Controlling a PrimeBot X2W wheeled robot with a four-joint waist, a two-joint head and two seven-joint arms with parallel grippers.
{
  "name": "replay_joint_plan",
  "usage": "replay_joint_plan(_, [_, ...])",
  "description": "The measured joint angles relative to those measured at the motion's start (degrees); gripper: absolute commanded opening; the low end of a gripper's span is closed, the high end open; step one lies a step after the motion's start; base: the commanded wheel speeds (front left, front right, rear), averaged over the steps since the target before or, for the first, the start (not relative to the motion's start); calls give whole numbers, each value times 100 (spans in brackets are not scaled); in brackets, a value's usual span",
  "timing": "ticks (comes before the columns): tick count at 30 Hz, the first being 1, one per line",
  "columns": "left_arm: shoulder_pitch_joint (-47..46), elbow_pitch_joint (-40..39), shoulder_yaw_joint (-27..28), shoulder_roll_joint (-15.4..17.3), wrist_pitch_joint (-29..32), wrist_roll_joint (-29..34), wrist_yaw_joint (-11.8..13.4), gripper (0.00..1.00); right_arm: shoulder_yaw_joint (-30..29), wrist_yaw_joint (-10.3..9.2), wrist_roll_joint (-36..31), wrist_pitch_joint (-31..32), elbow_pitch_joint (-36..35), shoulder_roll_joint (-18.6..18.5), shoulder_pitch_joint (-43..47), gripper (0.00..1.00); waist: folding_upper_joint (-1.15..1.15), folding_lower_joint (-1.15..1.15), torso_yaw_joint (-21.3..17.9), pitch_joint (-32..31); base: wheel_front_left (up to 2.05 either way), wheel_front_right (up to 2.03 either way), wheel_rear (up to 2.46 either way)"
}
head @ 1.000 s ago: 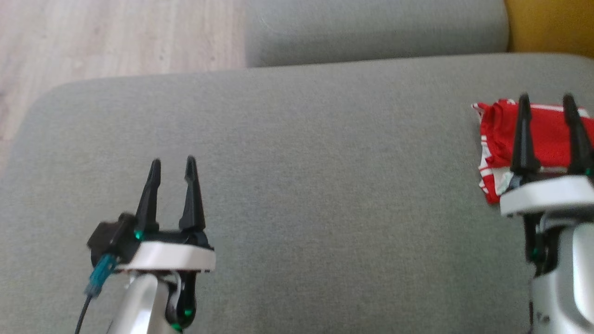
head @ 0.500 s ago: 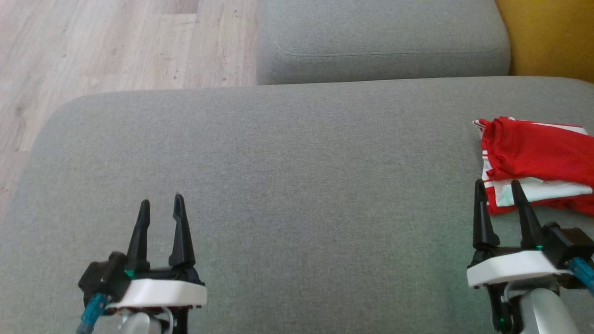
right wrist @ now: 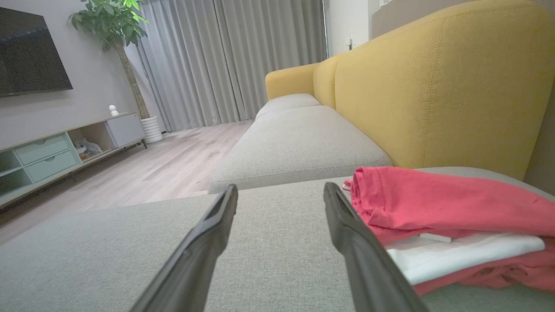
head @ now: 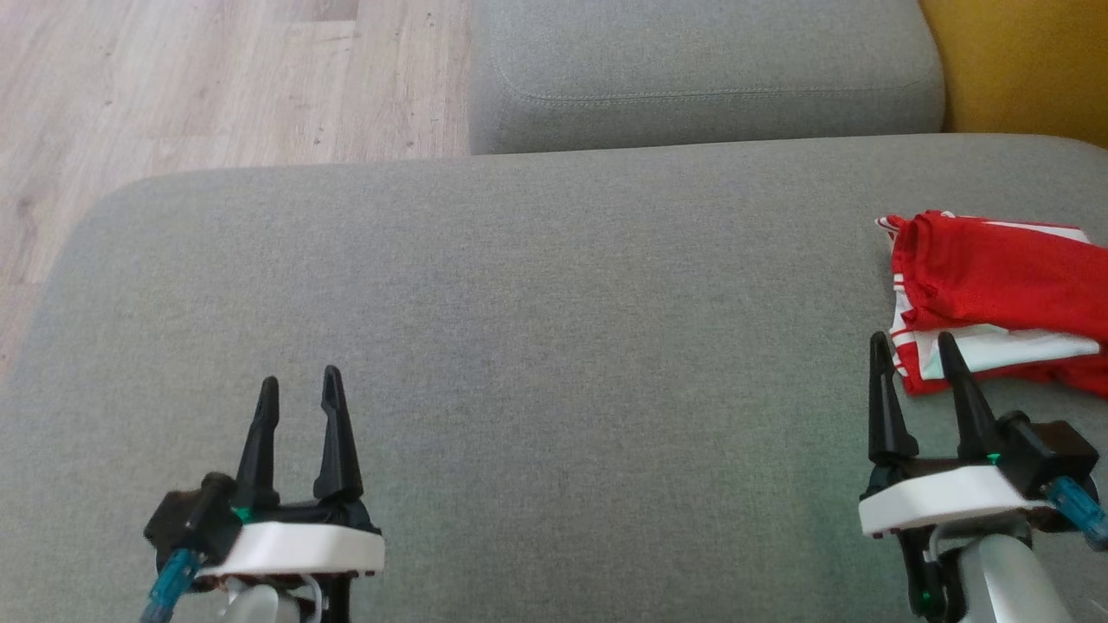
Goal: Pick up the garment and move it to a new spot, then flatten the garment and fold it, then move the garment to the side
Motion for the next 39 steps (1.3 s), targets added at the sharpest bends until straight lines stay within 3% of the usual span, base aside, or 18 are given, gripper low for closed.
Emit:
replay_joint_plan(11, [-2,-68,24,0,0,-220,2,100,-23,0,48,-14,-14,0,-1,100,0,0,-20,33,0,0,0])
replay_joint_plan(12, [-2,-71,29,0,0,-301,10,0,-23,0,48,-14,-14,0,-1,0,0,0,-21,39,0,0,0])
replay_joint_plan(19, [331,414,-5,-9,53,-412,19,0,-22,0,130,55,463,20,362,0,0,0,-26,45,0,0,0])
replay_joint_plan(39, [333,375,156,-9,377,-1459,-14,0,-93,0,1434,366,388,22,325,0,0,1,-55,49,0,0,0])
